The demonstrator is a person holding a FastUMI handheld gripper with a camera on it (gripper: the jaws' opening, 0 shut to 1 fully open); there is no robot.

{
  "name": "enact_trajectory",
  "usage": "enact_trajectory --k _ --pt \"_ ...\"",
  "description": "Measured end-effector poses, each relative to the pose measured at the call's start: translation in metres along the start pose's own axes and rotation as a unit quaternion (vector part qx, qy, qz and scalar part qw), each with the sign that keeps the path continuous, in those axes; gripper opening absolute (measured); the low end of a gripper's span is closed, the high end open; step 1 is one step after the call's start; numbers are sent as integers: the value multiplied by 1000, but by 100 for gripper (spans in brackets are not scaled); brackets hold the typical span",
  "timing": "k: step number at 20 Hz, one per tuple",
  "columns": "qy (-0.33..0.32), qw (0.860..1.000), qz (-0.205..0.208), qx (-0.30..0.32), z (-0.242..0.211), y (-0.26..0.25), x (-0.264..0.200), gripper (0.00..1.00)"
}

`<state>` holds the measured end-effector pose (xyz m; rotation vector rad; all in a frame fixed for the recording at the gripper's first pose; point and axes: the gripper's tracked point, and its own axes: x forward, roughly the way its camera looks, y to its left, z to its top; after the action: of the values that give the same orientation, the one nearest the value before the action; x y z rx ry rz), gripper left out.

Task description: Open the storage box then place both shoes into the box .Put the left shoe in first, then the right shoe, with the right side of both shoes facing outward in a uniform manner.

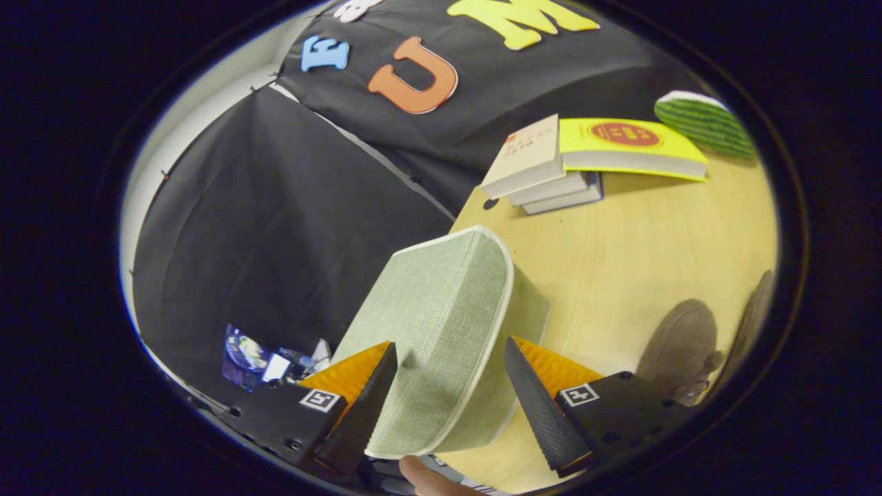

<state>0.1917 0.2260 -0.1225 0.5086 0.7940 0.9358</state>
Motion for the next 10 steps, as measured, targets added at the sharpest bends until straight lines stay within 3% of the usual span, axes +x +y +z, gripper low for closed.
enact_trajectory --k 3,7,10 --pt "15 996 50 68 5 -6 11 99" --pt "54 980 126 143 5 -2 20 99" --pt "53 976 137 161 7 -2 20 93"
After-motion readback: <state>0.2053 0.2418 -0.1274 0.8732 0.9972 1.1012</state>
